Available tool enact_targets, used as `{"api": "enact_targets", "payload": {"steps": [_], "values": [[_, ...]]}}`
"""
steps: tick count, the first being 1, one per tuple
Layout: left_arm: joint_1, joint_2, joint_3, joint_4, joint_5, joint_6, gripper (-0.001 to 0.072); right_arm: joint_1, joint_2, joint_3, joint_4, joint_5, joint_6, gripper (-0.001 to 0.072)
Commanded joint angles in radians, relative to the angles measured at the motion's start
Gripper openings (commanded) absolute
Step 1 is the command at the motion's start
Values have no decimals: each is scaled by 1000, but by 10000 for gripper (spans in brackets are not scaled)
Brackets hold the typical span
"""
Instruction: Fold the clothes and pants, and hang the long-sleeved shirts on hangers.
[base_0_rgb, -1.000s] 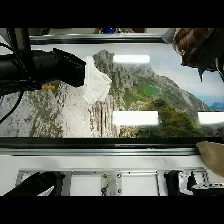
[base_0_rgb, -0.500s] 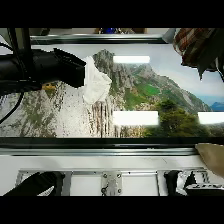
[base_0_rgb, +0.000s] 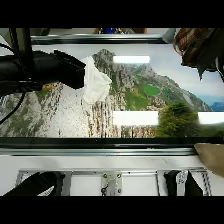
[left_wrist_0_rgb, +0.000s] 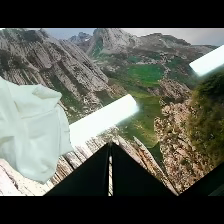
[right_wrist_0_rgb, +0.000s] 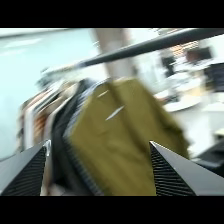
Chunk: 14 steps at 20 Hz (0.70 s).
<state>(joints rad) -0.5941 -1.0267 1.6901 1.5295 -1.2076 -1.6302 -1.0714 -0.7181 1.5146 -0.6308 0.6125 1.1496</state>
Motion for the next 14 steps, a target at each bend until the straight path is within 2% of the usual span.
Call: {"api": "enact_targets", "payload": {"steps": [1,4,5,8,11,14], "values": [[0,0,1,39,-1,0,18,285,-47,0,108,195,-243,683],[9,0,-5,74,2,-2,18,588,-128,-1,92,364,-264,671],[25,4,-26,71,12,-14,18,698,-163,-1,68,425,-264,650],[83,26,-142,64,51,-43,19,990,-274,-1,-37,582,-264,651],[110,60,-237,63,143,-43,19,1180,-370,-1,-89,631,-263,651],[110,91,-280,63,172,-43,18,1268,-433,-1,-88,631,-262,651]]}}
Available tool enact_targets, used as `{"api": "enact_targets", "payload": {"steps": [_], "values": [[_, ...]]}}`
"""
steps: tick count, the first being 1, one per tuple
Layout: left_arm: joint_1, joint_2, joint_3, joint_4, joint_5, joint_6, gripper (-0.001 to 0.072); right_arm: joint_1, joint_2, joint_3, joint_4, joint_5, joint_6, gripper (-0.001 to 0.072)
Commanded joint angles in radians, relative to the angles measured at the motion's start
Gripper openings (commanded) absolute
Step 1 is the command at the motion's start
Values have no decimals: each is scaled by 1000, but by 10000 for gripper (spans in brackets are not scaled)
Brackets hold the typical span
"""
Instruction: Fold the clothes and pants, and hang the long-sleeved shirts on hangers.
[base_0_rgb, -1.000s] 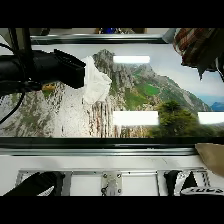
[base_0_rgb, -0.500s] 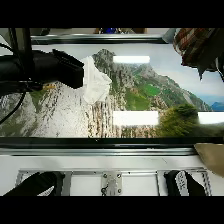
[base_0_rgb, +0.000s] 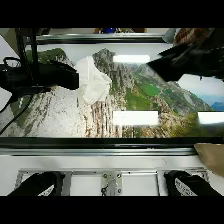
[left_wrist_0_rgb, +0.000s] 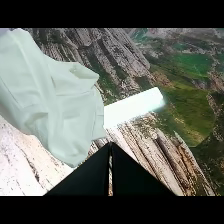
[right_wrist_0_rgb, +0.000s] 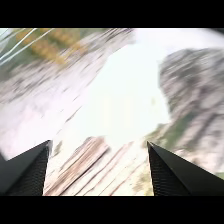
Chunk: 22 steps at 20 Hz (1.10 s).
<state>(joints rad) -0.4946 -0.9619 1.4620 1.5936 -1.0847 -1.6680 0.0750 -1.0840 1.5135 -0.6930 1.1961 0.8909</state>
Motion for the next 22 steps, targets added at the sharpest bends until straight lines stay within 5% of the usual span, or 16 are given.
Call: {"api": "enact_targets", "payload": {"steps": [1,4,5,7,22], "values": [[10,31,-58,-1,48,-5,19,133,-79,0,-26,49,-1,651],[10,31,-56,-1,36,-5,18,134,-92,0,-19,63,-1,637],[10,31,-56,-1,36,-5,18,134,-91,0,-18,68,-1,477],[10,31,-56,0,38,-5,19,134,-90,0,-19,83,-2,34],[10,31,-56,1,39,-5,19,134,-92,0,-19,99,-2,23]]}}
